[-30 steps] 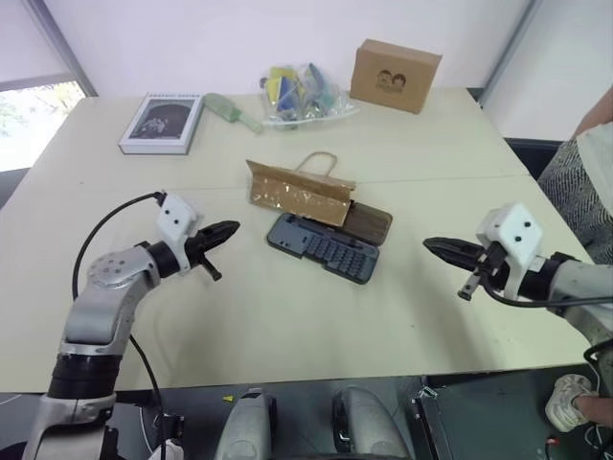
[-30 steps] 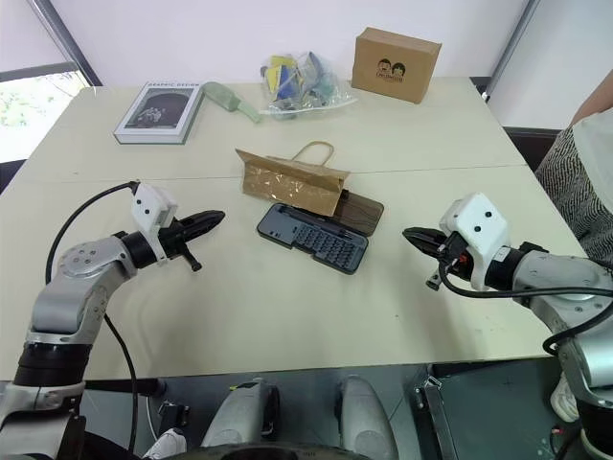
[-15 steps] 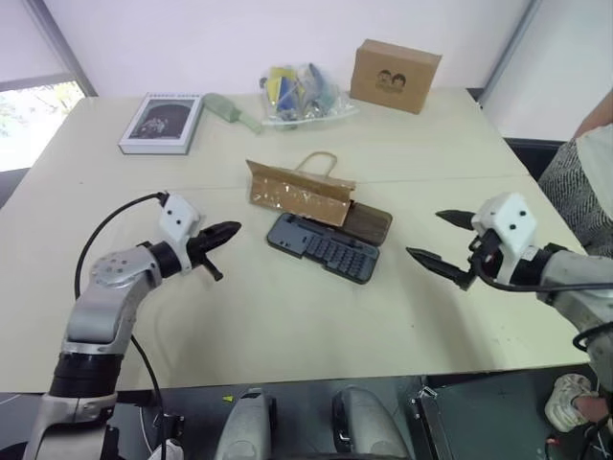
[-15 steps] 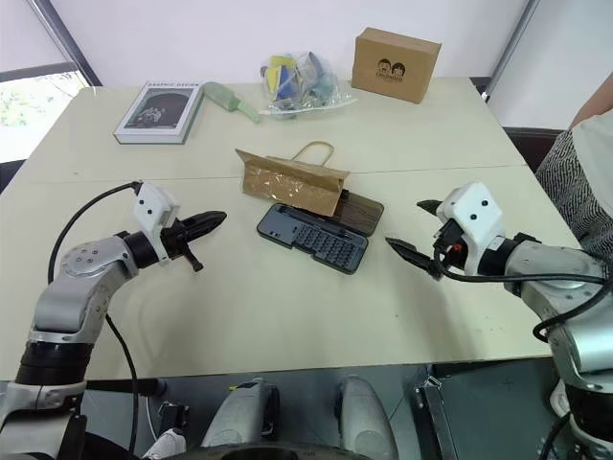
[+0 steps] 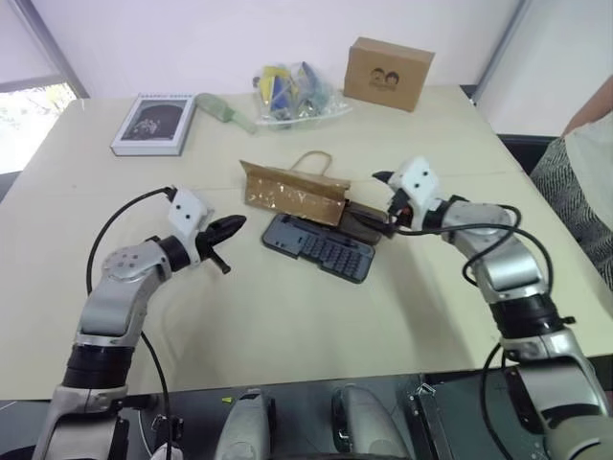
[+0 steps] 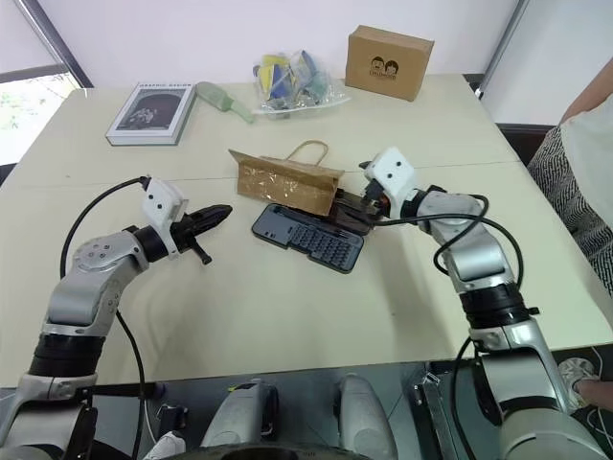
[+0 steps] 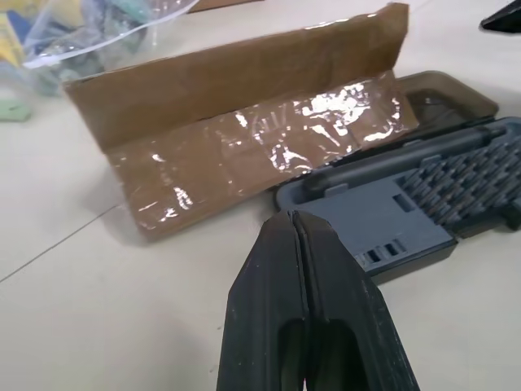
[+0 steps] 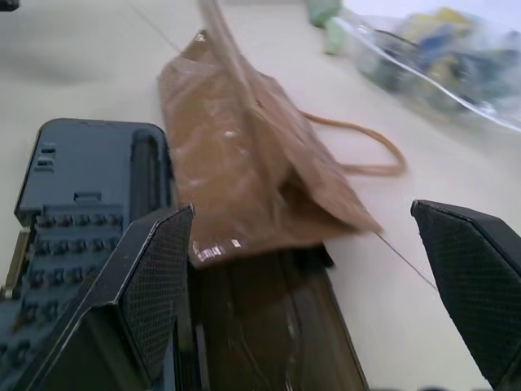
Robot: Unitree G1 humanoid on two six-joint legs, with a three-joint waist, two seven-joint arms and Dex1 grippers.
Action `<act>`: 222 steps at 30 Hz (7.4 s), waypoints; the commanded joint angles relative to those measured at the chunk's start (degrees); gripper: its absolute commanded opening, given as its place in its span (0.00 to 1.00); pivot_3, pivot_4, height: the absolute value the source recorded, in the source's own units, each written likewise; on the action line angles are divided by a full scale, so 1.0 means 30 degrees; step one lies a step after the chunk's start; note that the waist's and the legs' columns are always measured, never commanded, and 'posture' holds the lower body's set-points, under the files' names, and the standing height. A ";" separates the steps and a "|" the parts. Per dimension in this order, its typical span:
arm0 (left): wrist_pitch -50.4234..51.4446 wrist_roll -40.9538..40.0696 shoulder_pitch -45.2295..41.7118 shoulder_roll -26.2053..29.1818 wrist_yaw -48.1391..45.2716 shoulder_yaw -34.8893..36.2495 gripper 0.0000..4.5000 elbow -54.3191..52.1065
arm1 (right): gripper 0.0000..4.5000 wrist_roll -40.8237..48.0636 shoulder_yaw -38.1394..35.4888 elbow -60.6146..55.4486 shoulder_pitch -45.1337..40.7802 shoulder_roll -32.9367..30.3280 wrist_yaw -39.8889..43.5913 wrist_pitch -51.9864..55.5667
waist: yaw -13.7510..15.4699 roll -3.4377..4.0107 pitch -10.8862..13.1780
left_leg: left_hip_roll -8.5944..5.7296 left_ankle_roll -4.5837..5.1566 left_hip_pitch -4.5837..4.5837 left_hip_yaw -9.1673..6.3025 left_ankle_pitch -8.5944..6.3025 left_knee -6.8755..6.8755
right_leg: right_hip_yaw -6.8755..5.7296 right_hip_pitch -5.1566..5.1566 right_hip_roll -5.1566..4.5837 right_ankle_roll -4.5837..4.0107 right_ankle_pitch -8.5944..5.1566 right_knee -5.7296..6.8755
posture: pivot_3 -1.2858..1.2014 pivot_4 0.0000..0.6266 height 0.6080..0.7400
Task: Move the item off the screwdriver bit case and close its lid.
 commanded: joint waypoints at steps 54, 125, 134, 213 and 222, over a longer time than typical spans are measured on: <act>-0.0904 0.0725 -0.0140 -0.0403 0.0322 -0.0849 0.00 -0.0497 | 0.01 -0.2995 -0.4291 0.1477 -0.1346 -0.1126 -0.3475 -0.1835 | 0.0035 0.0029 0.0018 | -0.0006 -0.0007 -0.0007 -0.0038 0.0002 -0.0018 | 0.0011 -0.0019 -0.0044 -0.0005 0.0004 0.0006 | 0.52 0.24 1.00; -0.1240 0.1086 -0.0523 -0.0132 -0.0635 -0.0586 0.00 0.0146 | 0.99 -0.3803 0.1234 0.7381 -0.3172 -0.0465 -0.0402 -0.0270 | -0.0147 0.0030 0.0024 | 0.0015 0.0000 0.0015 0.0187 -0.0001 -0.0016 | 0.0143 -0.0065 0.0015 0.0019 0.0016 0.0006 | 0.52 0.24 1.00; -0.1009 0.1056 0.0192 -0.0149 -0.0044 -0.0458 0.00 -0.0741 | 0.87 -0.4360 0.1170 1.1809 -0.4933 0.0598 -0.0137 -0.2274 | -0.0103 0.0030 0.0024 | 0.0016 -0.0001 0.0014 0.0190 -0.0001 -0.0016 | 0.0144 -0.0065 -0.0006 0.0021 0.0018 0.0007 | 0.52 0.24 1.00; -0.1878 0.1369 -0.0591 -0.0148 0.0424 -0.0884 0.00 0.0003 | 0.63 -0.9575 0.4400 1.6882 -0.8756 0.2093 0.3442 -1.6849 | -0.0580 0.0023 0.0020 | 0.0031 -0.0014 0.0033 0.0211 0.0003 -0.0039 | 0.0147 -0.0075 -0.0062 0.0006 0.0034 0.0024 | 0.52 0.24 1.00; -0.1849 0.1133 -0.0875 0.0061 0.0070 -0.0495 0.00 0.0523 | 0.99 -0.3987 0.0472 0.9063 -0.7003 0.0420 0.7171 -0.9076 | -0.0518 0.0034 0.0029 | 0.0043 -0.0013 0.0021 0.0203 0.0003 -0.0037 | 0.0145 -0.0076 -0.0068 0.0010 0.0036 0.0022 | 0.52 0.24 1.00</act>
